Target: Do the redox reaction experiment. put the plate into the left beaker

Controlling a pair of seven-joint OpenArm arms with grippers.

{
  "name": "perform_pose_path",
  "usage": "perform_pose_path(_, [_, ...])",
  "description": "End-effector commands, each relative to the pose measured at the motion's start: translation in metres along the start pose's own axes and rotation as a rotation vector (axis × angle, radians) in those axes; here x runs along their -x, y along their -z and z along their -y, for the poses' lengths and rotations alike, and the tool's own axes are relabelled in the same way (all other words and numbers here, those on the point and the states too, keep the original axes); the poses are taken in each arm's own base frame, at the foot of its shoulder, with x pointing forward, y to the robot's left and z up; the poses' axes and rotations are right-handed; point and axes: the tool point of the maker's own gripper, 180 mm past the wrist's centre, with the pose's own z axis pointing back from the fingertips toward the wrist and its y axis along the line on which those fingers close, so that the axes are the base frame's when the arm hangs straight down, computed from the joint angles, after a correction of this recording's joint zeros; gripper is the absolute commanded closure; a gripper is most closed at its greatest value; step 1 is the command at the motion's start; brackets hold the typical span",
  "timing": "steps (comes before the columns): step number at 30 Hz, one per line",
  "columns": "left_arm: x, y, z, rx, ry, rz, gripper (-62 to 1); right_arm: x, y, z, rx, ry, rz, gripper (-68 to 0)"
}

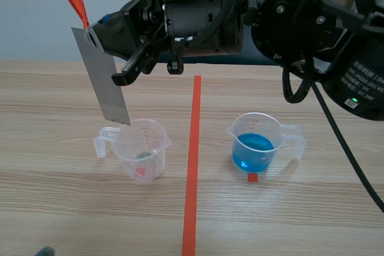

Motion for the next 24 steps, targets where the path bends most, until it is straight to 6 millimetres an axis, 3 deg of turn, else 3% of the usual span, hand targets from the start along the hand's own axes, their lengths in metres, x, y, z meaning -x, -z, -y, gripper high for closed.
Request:
perform_pose_path(1, [-0.006,0.003,-0.003,0.003,0.007,0.032,-62.3,-0.032,-0.006,0.002,-0.001,-0.054,0.082,-0.6])
perform_pose_path(8, [-0.006,0.003,-0.003,0.003,0.007,0.031,-62.3,-0.041,-0.016,-0.003,-0.013,-0.072,0.102,-0.6])
perform_pose_path(24, [-0.006,0.003,-0.003,0.003,0.007,0.032,-62.3,-0.017,-0.021,0.0,0.029,-0.074,0.063,-0.6])
